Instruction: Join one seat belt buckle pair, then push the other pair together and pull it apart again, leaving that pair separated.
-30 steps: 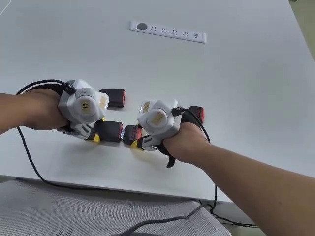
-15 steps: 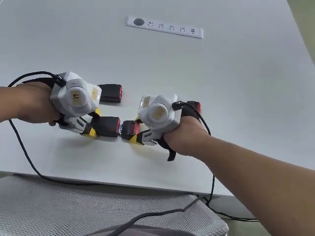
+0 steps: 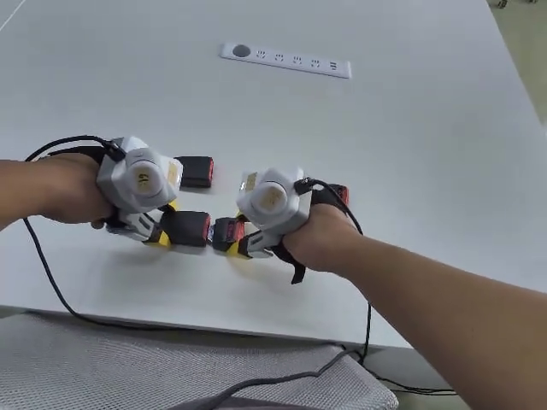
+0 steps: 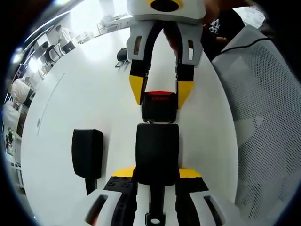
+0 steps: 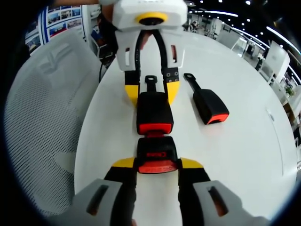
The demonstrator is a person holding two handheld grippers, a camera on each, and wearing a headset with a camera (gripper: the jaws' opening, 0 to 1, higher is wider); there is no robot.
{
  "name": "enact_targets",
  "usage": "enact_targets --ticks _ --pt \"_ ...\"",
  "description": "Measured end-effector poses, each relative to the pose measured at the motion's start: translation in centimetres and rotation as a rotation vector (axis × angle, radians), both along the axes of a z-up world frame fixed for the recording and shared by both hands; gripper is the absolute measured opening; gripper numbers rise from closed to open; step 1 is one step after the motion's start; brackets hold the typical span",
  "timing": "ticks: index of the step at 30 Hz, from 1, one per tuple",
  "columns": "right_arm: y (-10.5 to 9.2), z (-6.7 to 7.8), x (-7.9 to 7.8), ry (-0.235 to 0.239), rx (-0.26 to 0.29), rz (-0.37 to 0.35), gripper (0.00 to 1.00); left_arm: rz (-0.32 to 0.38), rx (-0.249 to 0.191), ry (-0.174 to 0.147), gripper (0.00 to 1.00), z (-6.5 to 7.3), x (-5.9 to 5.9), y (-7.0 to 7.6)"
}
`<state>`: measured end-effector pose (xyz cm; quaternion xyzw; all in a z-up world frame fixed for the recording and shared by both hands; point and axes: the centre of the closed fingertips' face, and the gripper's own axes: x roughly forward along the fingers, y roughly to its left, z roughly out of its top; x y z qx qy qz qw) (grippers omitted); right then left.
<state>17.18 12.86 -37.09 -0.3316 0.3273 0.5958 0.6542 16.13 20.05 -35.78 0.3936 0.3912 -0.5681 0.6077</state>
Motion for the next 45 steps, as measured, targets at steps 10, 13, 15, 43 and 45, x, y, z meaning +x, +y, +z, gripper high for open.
enact_targets --ticks 10,13,15,43,45 --pt "0.2 0.4 -0.3 0.013 0.0 -0.004 0.34 0.052 0.02 0.021 0.33 -1.1 0.8 0.7" --pt "0.1 1.1 -0.4 0.021 0.016 -0.011 0.34 0.066 0.003 0.005 0.34 -0.3 1.2 0.7" --pt "0.2 1.9 -0.5 0.027 0.037 -0.012 0.33 0.059 -0.007 0.0 0.34 0.2 1.3 0.7" --pt "-8.9 4.5 7.1 -0.064 0.013 -0.077 0.33 0.107 -0.047 -0.133 0.38 2.8 11.0 -1.2" --pt "-10.1 4.2 7.2 -0.065 -0.005 -0.085 0.33 0.103 -0.044 -0.138 0.37 2.7 11.4 -1.0"
